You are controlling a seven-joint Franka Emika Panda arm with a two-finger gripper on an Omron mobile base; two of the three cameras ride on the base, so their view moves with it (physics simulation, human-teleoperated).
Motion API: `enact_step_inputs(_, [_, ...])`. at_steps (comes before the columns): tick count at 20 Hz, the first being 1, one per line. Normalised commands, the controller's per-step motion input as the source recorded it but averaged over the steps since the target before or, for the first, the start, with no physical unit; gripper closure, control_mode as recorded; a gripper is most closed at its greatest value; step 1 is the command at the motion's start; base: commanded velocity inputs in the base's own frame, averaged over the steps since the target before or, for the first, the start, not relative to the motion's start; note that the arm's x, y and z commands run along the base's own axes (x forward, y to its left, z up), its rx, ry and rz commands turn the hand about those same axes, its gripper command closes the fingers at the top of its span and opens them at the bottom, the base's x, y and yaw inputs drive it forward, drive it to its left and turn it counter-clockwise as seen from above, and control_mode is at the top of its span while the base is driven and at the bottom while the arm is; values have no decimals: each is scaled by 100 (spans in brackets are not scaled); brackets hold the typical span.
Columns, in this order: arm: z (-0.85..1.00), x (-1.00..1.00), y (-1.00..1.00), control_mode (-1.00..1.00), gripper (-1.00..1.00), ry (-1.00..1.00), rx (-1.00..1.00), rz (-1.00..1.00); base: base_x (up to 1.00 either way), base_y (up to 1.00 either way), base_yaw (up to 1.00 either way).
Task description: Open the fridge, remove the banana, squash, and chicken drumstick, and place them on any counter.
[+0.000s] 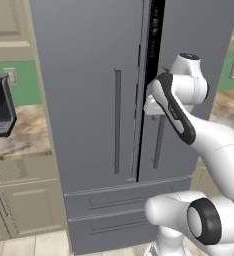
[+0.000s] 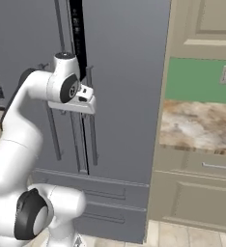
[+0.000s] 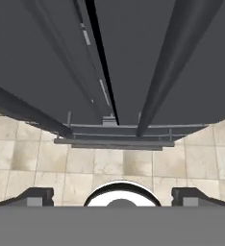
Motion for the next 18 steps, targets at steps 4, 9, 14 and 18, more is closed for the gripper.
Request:
enact_step_inputs(4, [0,0,0,100,-100,0,0,0,-64,20,0])
enact_step_inputs(9, [0,0,0,100,-100,0,0,0,-48,24,0])
enact_step_inputs(14, [0,0,0,100,-100,0,0,0,-19,4,0])
enact_step_inputs(18, [0,0,0,100,-100,0,0,0,0,0,0])
